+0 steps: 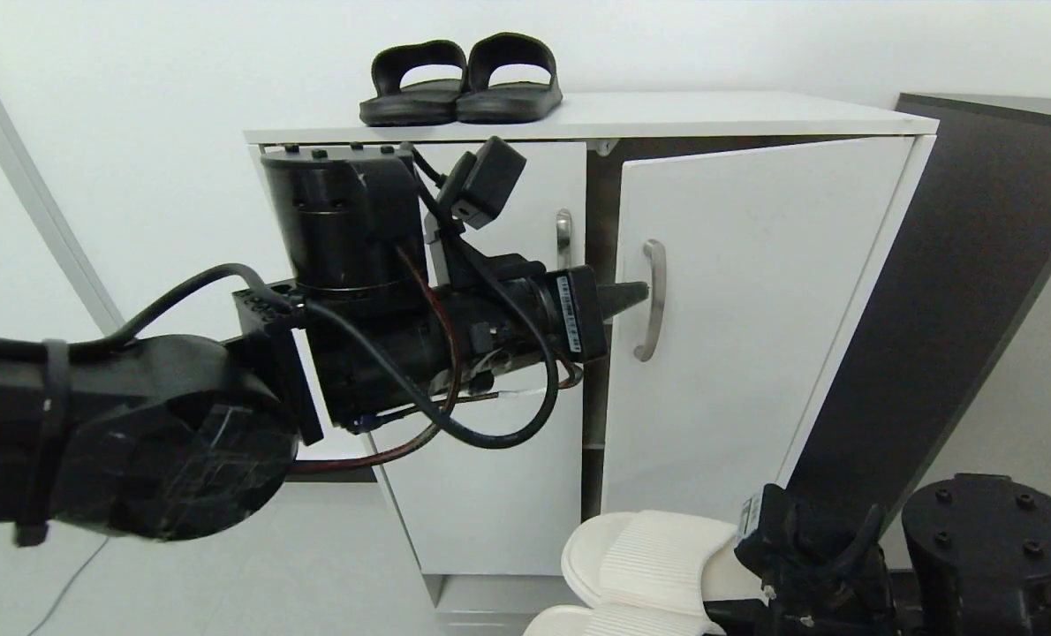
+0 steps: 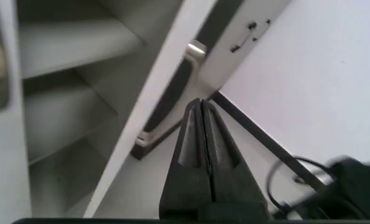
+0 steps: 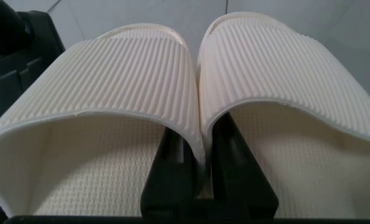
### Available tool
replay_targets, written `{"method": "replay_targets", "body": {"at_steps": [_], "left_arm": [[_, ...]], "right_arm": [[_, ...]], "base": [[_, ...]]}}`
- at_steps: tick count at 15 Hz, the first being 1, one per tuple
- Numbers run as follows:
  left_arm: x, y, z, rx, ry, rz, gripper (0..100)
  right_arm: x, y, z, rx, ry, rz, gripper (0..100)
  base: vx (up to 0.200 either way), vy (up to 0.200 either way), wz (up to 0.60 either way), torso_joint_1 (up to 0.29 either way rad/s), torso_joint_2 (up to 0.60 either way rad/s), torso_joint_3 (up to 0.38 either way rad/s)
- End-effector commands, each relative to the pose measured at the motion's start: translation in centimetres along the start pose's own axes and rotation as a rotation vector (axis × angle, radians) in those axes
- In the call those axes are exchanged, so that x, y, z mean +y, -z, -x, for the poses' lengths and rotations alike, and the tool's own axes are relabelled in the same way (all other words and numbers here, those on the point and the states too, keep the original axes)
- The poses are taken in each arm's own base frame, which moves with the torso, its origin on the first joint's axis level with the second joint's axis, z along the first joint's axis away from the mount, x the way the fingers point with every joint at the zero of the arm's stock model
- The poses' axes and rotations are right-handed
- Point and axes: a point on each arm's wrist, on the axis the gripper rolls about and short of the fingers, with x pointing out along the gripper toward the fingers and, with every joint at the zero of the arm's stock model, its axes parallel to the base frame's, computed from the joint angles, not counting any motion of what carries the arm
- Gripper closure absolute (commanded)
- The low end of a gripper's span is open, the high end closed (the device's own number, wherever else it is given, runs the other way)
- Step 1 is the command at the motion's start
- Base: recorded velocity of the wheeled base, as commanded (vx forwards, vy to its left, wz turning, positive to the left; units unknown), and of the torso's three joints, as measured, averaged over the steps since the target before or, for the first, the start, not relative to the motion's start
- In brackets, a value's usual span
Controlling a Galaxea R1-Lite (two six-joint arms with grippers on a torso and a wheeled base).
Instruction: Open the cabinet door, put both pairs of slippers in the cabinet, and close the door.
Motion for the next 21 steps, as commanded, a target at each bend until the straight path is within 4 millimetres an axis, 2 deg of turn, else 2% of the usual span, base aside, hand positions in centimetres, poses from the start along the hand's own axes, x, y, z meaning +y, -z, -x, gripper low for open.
{"method": "replay_targets", "body": {"at_steps": [1,3,5,10,13,18,21], "left_arm": [[-1.4,-0.6,2.1,-0.020,0.022,-0.008,100],[-1.2,-0.6,2.6,-0.024,0.012,-0.008,100],[-0.1,-1.0,2.8,-0.037,-0.021,-0.006,100],[1.9,-1.0,-0.8,-0.065,-0.039,-0.009,100],[2.8,-0.3,-2.5,-0.054,-0.042,-0.005,100],[3.1,0.0,-2.9,-0.060,-0.041,-0.004,100],[3.0,0.2,-3.1,-0.052,-0.038,0.000,100]], "right_arm": [[0.1,0.0,0.2,-0.003,-0.003,0.003,100],[0.2,0.1,0.0,0.005,-0.006,0.006,100],[0.2,0.5,0.1,0.016,-0.009,0.033,100],[0.2,0.7,0.1,0.025,-0.009,0.037,100],[0.3,0.8,0.1,0.028,-0.012,0.037,100],[0.4,1.0,-0.3,0.045,-0.021,0.037,100],[0.7,1.2,-0.3,0.049,-0.035,0.042,100]], "base": [[0.000,0.000,0.00,0.000,0.00,0.000],[0.000,0.000,0.00,0.000,0.00,0.000],[0.000,0.000,0.00,0.000,0.00,0.000],[0.000,0.000,0.00,0.000,0.00,0.000],[0.000,0.000,0.00,0.000,0.00,0.000],[0.000,0.000,0.00,0.000,0.00,0.000],[-0.200,0.000,0.00,0.004,0.00,0.001]]}}
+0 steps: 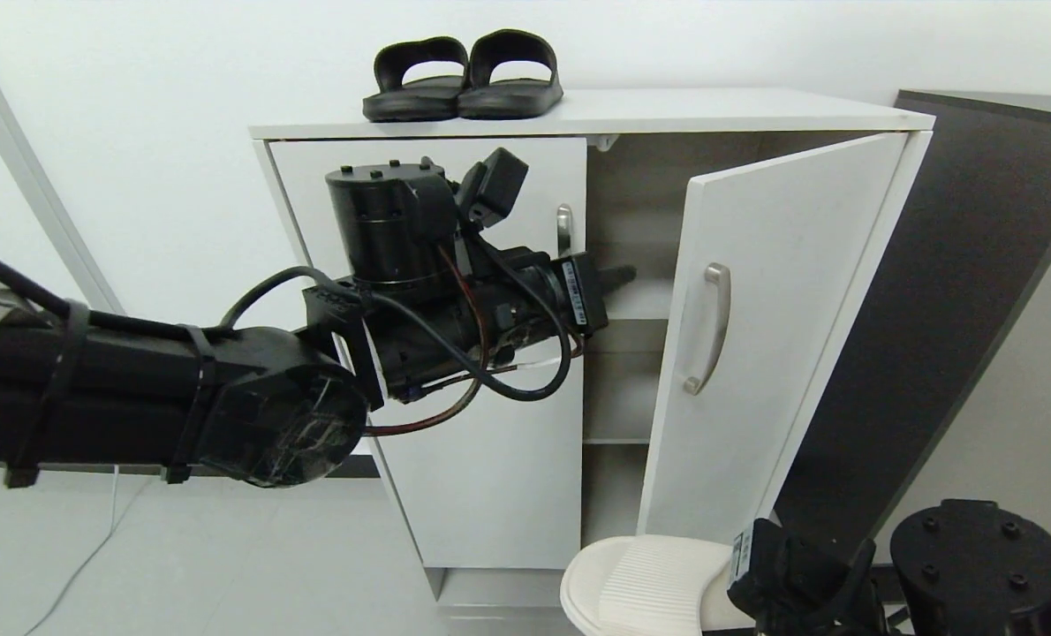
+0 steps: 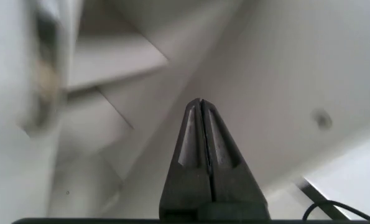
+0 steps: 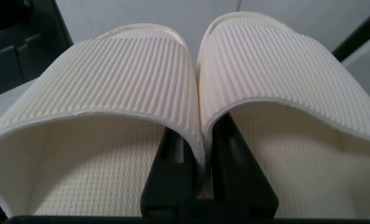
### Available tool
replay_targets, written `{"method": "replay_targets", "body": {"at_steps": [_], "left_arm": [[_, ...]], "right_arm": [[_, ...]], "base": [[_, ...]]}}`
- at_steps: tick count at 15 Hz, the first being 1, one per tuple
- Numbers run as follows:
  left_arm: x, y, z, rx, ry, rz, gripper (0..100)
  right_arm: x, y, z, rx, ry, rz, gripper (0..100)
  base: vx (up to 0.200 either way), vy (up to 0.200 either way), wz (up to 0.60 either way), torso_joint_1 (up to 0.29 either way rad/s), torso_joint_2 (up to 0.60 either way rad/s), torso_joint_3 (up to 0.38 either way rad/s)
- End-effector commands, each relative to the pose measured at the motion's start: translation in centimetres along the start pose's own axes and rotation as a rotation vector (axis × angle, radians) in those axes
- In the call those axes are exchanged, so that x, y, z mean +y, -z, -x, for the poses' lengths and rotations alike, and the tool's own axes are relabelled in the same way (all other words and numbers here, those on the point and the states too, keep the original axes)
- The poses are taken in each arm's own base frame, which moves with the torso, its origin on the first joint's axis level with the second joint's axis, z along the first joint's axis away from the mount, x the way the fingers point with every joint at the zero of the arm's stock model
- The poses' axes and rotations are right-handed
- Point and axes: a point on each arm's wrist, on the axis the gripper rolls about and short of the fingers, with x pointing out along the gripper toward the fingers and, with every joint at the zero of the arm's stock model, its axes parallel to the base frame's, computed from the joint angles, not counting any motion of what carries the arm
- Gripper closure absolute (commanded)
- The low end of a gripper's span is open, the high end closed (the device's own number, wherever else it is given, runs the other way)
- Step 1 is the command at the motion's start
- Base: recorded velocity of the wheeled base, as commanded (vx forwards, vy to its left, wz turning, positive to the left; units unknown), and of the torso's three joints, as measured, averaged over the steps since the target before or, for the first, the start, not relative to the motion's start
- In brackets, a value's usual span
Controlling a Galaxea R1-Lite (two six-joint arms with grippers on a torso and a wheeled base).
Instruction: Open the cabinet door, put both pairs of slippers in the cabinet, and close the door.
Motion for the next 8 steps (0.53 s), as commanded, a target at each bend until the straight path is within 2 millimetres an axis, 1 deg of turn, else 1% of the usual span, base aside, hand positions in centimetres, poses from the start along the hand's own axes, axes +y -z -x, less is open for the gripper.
{"method": "replay_targets", "body": {"at_steps": [1,2,3,4,5,6,8], "left_arm": [[-0.8,0.7,-0.9,0.017,0.034,0.001,100],[-1.4,0.9,-1.4,0.019,0.053,0.000,100],[-3.0,1.7,-2.2,0.018,0.103,-0.004,100],[-4.2,2.3,-2.5,0.019,0.143,-0.005,100],[-5.3,2.6,-2.6,0.009,0.175,-0.007,100],[-5.5,2.6,-2.6,0.005,0.178,-0.007,100],[-5.4,2.6,-2.6,-0.004,0.155,-0.007,100]], "right_arm": [[0.3,0.2,-0.1,0.010,-0.013,0.005,100],[0.4,0.2,-0.1,0.012,-0.018,0.007,100],[0.5,0.6,-0.1,0.026,-0.023,0.006,100],[0.6,0.7,-0.1,0.030,-0.026,0.006,100],[0.6,0.7,-0.1,0.030,-0.029,0.008,100],[0.6,0.8,-0.1,0.033,-0.029,0.007,100],[0.6,0.8,-0.1,0.033,-0.029,0.007,100]], "base": [[-0.200,0.000,0.00,0.002,0.00,0.007],[-0.200,0.000,0.00,-0.002,0.01,0.002],[-0.200,0.000,0.00,0.002,0.00,0.002],[0.000,0.000,0.00,0.000,0.00,0.000],[0.000,0.000,0.00,0.000,0.00,0.000],[0.000,0.000,0.00,0.000,0.00,0.000],[0.000,0.000,0.00,0.000,0.00,0.000]]}}
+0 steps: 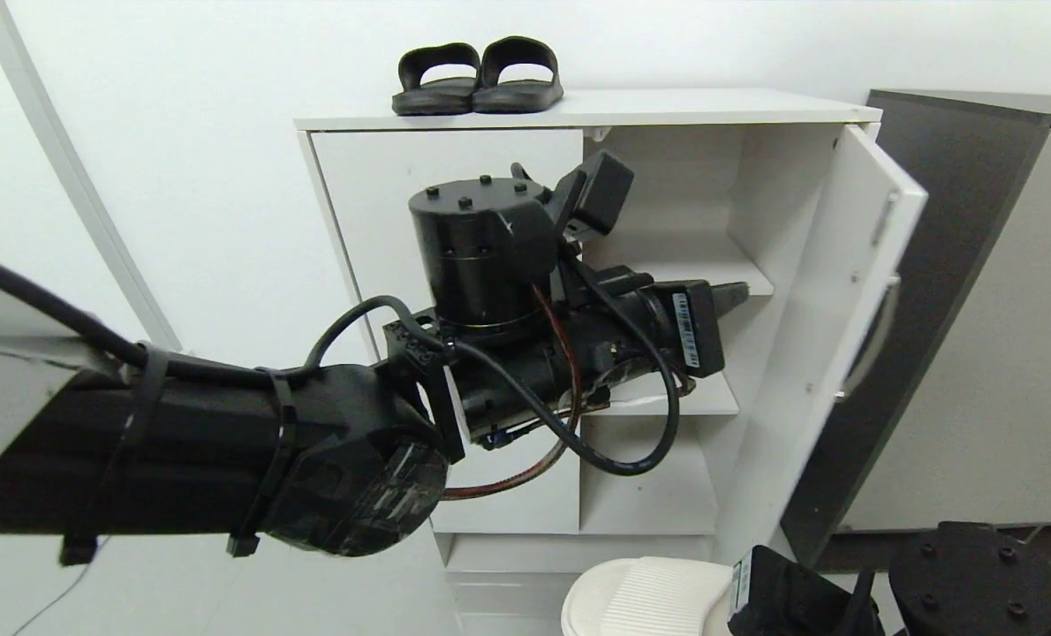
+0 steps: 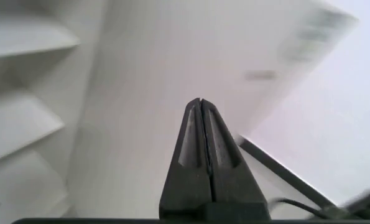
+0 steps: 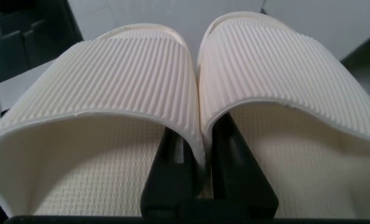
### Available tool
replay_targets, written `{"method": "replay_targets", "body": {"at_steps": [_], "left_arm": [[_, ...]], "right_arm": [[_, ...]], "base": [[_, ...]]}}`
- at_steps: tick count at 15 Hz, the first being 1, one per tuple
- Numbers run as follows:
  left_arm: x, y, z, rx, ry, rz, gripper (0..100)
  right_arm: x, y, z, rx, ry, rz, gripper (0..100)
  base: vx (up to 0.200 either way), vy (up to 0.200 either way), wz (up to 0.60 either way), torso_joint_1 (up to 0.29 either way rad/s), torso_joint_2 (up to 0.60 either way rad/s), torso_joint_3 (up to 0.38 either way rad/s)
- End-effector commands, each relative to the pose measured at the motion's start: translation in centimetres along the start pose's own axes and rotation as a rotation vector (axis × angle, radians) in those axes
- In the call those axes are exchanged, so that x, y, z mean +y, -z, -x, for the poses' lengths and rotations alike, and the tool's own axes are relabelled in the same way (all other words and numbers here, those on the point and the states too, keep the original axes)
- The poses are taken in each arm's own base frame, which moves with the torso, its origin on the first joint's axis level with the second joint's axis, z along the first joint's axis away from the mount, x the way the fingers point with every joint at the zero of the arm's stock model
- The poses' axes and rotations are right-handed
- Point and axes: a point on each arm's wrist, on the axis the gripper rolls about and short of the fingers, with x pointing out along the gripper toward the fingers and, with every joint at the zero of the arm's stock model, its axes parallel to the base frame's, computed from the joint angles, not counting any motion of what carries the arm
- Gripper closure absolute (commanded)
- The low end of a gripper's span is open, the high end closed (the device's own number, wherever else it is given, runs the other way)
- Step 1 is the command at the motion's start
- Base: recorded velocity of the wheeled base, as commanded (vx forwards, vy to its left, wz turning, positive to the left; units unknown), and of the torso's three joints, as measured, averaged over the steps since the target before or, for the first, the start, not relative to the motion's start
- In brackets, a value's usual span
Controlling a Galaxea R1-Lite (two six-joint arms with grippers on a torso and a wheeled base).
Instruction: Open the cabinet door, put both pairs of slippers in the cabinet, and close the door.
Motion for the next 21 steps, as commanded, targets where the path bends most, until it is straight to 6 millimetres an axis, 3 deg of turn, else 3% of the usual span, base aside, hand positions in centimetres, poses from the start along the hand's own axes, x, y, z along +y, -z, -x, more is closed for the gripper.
{"method": "replay_targets", "body": {"at_steps": [1,5,7,8,9,10,11,13,15,16,18,20,21], "left_arm": [[-0.1,0.3,-0.1,0.007,0.003,0.003,100],[0.8,-1.1,2.0,-0.077,-0.098,-0.010,100],[-0.3,-3.3,6.7,-0.144,-0.173,-0.024,100],[-0.5,-3.5,7.3,-0.151,-0.182,-0.026,100],[-2.0,-4.9,14.0,-0.220,-0.241,-0.048,100],[-2.5,-5.0,16.4,-0.228,-0.266,-0.058,100],[-3.5,-4.6,21.7,-0.212,-0.348,-0.088,100],[-6.4,-3.1,29.9,-0.193,-0.504,-0.168,100],[-8.3,-1.2,34.6,-0.193,-0.735,-0.220,100],[-10.1,1.5,37.7,-0.212,-0.911,-0.227,100],[-11.6,4.7,39.5,-0.275,-1.110,-0.235,100],[-11.6,7.0,39.7,-0.301,-1.205,-0.240,100],[-11.2,9.2,39.9,-0.319,-1.242,-0.247,100]], "right_arm": [[0.0,0.1,0.0,0.003,-0.003,0.001,100],[0.0,0.2,-0.4,0.013,-0.002,0.001,100],[-0.6,0.1,-1.1,-0.002,0.026,-0.017,100],[-0.8,0.1,-1.2,-0.006,0.032,-0.020,100],[-2.2,0.2,-2.2,-0.031,0.083,-0.042,100],[-2.7,0.2,-2.5,-0.043,0.100,-0.047,100],[-3.4,0.2,-3.2,-0.061,0.134,-0.053,100],[-4.2,0.0,-4.3,-0.076,0.216,-0.067,100],[-4.7,-0.7,-5.4,-0.094,0.290,-0.111,100],[-5.4,-1.6,-6.7,-0.121,0.380,-0.156,100],[-5.8,-1.8,-7.8,-0.129,0.429,-0.197,100],[-5.8,-1.7,-7.9,-0.123,0.430,-0.197,100],[-5.8,-1.7,-7.9,-0.124,0.432,-0.197,100]], "base": [[0.000,0.000,0.00,0.000,0.00,0.000],[0.000,0.000,0.00,0.000,0.00,0.000],[0.000,0.000,0.00,0.000,0.00,0.000],[0.000,0.000,0.00,0.000,0.00,0.000],[0.000,0.000,0.00,0.000,0.00,0.000],[0.000,0.000,0.00,0.000,0.00,0.000],[0.000,0.000,0.00,0.000,0.00,0.000],[0.000,0.000,0.00,0.000,0.00,0.000],[0.000,0.000,0.00,0.000,0.00,0.000],[0.000,0.000,0.00,0.000,0.00,0.000],[0.000,0.000,0.00,0.000,0.00,0.000],[0.000,0.000,0.00,0.000,0.00,0.000],[0.000,0.000,0.00,0.000,0.00,0.000]]}}
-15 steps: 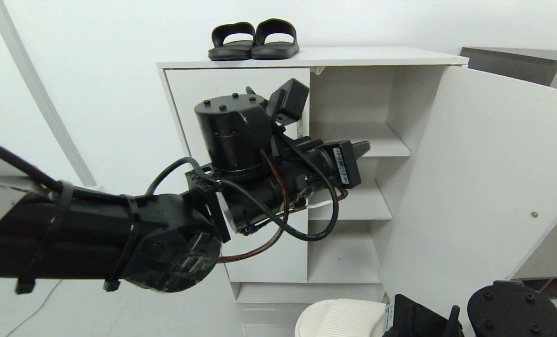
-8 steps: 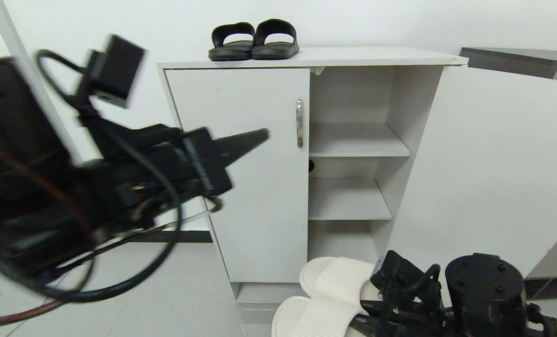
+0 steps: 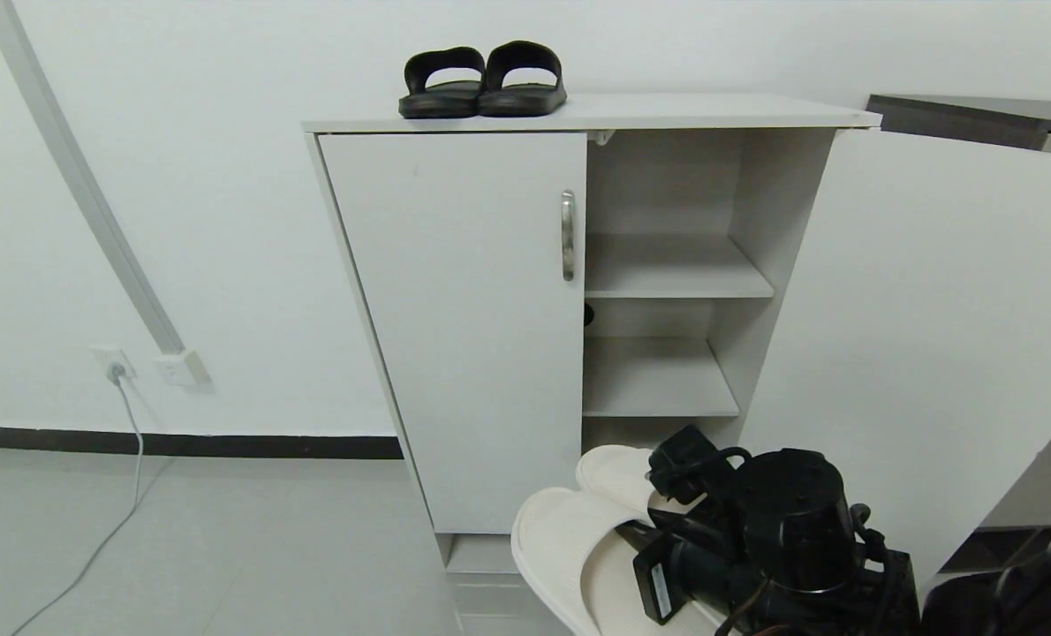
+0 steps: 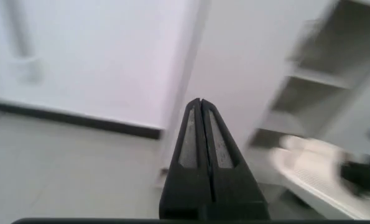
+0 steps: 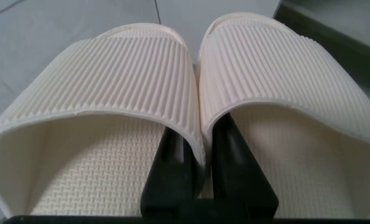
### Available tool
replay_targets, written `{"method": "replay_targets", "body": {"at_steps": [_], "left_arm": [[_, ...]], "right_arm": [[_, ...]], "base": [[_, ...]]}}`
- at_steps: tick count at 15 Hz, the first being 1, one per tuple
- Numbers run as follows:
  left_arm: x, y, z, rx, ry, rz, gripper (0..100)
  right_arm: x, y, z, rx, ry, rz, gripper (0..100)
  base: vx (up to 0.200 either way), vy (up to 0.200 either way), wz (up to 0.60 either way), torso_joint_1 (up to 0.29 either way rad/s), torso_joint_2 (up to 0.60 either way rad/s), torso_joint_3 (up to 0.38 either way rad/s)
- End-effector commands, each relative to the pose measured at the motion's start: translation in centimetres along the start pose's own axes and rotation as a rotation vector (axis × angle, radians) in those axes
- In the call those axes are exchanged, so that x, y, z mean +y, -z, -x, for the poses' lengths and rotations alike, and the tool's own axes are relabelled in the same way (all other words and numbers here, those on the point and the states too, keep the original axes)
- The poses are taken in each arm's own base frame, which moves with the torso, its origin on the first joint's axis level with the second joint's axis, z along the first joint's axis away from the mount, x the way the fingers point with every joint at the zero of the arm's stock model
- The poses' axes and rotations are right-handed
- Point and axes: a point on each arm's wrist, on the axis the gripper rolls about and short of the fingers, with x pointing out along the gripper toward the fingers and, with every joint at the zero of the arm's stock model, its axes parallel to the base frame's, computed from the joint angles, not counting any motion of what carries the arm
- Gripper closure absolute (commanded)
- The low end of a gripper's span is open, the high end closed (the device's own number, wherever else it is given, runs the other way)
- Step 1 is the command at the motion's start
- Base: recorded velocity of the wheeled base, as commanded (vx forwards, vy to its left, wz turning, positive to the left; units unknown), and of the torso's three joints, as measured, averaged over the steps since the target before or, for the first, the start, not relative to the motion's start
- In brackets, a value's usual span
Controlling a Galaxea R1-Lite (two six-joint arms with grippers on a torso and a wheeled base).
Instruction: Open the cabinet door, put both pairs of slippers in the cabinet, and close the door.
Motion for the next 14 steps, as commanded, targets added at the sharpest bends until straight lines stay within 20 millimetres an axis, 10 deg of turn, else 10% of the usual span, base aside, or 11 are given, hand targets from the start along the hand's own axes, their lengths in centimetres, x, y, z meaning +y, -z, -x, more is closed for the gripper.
{"method": "replay_targets", "body": {"at_steps": [1,9,14], "left_arm": [[0.9,5.8,3.1,-0.092,-0.137,-0.009,100],[2.0,12.6,-0.4,-0.018,-0.053,-0.088,100],[2.0,12.7,-0.4,-0.008,-0.032,-0.139,100]], "right_arm": [[0.0,0.2,-0.3,0.005,0.004,0.000,100],[0.0,0.2,-0.3,0.003,0.007,0.001,100],[0.1,0.1,-0.9,-0.001,0.021,-0.002,100]], "base": [[0.000,0.000,0.00,0.000,0.00,0.000],[0.000,0.000,0.00,0.000,0.00,0.000],[0.000,0.000,0.00,0.000,0.00,0.000]]}}
